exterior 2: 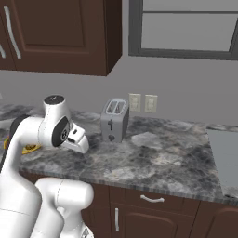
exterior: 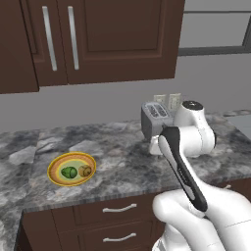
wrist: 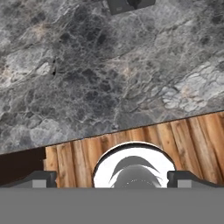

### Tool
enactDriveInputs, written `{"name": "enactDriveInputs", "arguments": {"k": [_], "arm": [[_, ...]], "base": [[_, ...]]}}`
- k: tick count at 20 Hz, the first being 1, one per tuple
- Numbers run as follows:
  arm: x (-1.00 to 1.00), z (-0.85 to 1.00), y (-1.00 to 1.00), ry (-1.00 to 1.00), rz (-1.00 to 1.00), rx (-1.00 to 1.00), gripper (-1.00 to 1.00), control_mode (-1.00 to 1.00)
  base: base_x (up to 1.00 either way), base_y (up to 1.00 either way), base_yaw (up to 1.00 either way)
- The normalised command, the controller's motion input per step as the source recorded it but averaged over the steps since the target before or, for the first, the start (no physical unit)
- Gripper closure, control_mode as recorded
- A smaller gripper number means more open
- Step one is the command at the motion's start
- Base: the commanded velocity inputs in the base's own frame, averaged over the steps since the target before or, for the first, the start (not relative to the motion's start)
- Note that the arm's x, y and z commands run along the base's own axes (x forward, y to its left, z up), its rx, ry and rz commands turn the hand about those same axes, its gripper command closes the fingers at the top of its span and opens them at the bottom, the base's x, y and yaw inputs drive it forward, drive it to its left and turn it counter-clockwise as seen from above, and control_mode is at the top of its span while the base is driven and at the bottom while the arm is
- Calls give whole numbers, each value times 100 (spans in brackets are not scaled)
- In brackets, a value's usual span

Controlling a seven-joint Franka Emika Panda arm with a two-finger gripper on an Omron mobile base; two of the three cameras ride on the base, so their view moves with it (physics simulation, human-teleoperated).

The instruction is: Pick the avocado and bread from the counter and place them on the plate. Then pick the jam from the cabinet and place it next to the plate. Lastly close the cabinet door.

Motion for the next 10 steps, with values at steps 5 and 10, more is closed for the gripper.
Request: {"name": "enactDriveInputs", "arguments": {"k": [5,10], "arm": [[-9,0,-13,0,-6,0,-100,-100],[0,0,0,0,0,0,-100,100]], "base": [[0,0,0],[-14,0,-1]]}}
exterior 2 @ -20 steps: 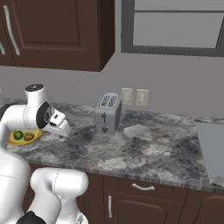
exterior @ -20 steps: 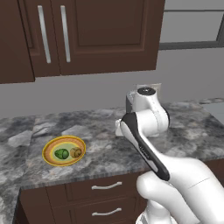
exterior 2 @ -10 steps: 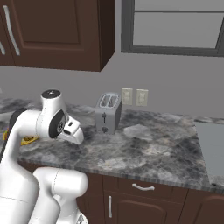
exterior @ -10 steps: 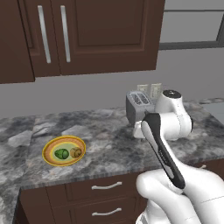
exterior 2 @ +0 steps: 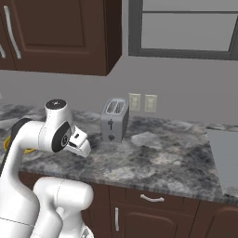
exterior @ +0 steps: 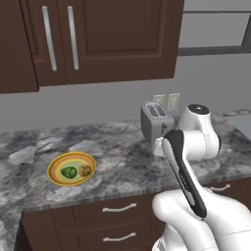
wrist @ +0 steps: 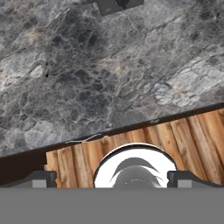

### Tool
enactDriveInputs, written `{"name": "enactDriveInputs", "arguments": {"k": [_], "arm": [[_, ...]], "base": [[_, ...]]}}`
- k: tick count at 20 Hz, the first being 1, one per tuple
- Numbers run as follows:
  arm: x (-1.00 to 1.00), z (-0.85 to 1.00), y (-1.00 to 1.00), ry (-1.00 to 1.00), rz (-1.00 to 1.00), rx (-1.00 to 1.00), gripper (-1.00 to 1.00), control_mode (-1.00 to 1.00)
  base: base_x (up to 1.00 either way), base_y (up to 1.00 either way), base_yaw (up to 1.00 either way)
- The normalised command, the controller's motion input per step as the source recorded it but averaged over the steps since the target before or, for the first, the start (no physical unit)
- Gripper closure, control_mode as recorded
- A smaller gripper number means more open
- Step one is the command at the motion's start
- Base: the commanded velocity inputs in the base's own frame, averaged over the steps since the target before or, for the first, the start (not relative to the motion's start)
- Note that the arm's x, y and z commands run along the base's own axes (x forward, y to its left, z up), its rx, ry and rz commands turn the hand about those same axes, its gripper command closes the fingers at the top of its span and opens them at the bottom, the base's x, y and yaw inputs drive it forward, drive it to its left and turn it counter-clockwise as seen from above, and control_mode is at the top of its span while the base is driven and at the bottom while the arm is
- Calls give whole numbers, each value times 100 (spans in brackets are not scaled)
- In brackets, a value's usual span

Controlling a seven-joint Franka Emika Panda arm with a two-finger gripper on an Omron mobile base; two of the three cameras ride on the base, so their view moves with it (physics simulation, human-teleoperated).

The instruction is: Pick the avocado and bread from the counter and place them on the plate. Then pick the jam from the cabinet and place it next to the plate. Lastly close the cabinet door.

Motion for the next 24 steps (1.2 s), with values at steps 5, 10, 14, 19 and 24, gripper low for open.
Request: {"name": "enactDriveInputs", "arguments": {"k": [5,10,14,19,24], "arm": [[0,0,0,0,0,0,-100,100],[0,0,0,0,0,0,-100,100],[0,0,0,0,0,0,-100,100],[0,0,0,0,0,0,-100,100],[0,0,0,0,0,0,-100,100]], "base": [[-40,0,0],[-16,0,4],[-1,0,24],[0,0,29],[0,0,32]]}}
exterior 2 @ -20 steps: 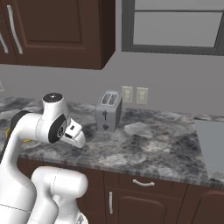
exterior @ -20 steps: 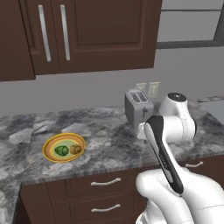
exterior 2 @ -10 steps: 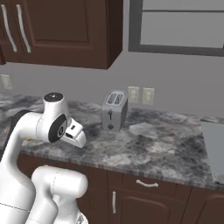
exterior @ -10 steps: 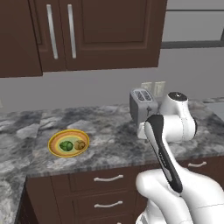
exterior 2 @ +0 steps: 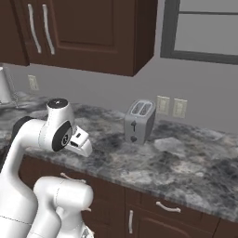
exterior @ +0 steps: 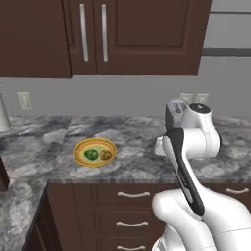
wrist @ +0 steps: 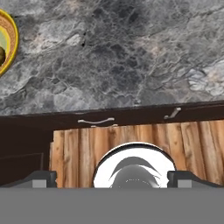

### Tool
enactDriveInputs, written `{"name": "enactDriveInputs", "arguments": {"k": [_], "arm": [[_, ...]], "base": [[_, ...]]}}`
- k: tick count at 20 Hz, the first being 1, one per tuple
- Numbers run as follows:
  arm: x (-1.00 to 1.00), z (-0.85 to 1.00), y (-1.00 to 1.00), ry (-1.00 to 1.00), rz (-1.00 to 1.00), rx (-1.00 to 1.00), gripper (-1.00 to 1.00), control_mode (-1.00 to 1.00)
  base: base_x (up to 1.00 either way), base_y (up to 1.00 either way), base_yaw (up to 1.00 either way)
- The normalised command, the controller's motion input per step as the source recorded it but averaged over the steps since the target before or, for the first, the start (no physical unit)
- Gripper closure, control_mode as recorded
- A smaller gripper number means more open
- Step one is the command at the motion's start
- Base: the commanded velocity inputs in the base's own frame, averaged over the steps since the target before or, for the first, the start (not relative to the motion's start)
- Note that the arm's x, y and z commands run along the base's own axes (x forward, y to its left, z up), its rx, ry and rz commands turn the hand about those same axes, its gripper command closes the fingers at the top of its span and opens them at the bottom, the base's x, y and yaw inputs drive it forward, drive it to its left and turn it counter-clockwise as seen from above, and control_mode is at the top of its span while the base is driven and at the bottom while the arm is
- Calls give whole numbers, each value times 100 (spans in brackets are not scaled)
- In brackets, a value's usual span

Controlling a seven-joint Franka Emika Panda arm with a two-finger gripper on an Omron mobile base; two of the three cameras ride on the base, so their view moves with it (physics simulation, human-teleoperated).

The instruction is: Pick the avocado and bread from the counter and place them on the plate. Then pick the jam from the cabinet and place it next to the plate. Lastly close the cabinet door.

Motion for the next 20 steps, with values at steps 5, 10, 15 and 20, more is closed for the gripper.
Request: {"name": "enactDriveInputs", "arguments": {"k": [5,10,15,20], "arm": [[0,0,0,0,0,0,-100,100],[0,0,0,0,0,0,-100,100],[0,0,0,0,0,0,-100,100],[0,0,0,0,0,0,-100,100]], "base": [[6,0,35],[14,0,38],[17,0,38],[10,0,37]]}}
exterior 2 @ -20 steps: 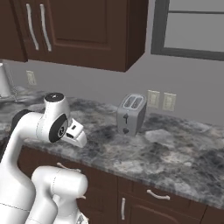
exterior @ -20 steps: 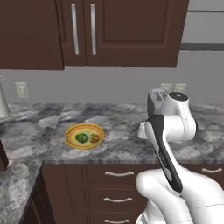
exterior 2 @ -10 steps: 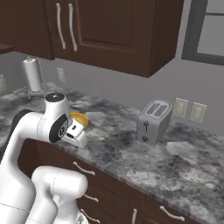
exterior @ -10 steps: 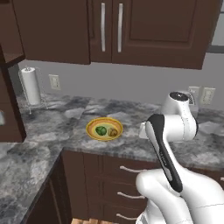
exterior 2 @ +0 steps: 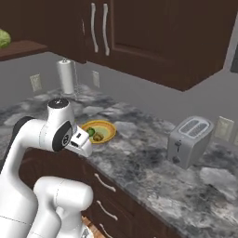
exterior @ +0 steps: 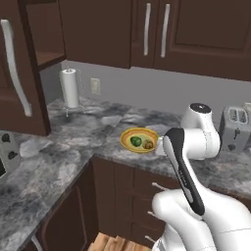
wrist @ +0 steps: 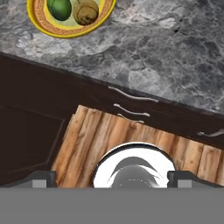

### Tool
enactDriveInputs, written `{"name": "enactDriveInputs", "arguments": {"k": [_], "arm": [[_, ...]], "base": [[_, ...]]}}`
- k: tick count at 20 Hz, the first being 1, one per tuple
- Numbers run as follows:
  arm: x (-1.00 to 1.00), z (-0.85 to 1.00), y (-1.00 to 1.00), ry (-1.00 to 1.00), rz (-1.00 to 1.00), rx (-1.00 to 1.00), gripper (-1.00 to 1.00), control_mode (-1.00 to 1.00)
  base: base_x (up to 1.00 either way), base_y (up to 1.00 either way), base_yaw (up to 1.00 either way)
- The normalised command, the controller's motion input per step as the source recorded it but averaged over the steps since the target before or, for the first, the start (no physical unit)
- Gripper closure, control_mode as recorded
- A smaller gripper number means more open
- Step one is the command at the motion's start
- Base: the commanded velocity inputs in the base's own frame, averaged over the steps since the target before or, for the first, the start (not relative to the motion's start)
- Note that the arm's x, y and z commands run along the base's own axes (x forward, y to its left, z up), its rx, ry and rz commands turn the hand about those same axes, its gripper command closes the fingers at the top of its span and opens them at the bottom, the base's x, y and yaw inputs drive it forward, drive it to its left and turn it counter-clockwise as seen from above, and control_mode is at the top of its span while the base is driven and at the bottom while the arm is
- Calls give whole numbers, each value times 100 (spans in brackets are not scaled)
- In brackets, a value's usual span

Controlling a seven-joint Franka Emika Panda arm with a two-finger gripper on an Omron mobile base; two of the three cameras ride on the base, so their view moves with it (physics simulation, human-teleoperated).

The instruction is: Pick the avocado and bread from the counter and place them on the plate. Then pick the jam from the cabinet and place it next to the plate. Lastly close the cabinet door.

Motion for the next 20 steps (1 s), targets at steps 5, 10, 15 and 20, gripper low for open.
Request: {"name": "enactDriveInputs", "arguments": {"k": [5,10,15,20], "arm": [[0,0,0,0,0,0,-100,100],[0,0,0,0,0,0,-100,100],[0,0,0,0,0,0,-100,100],[0,0,0,0,0,0,-100,100]], "base": [[14,0,35],[16,0,35],[18,0,34],[21,0,33]]}}
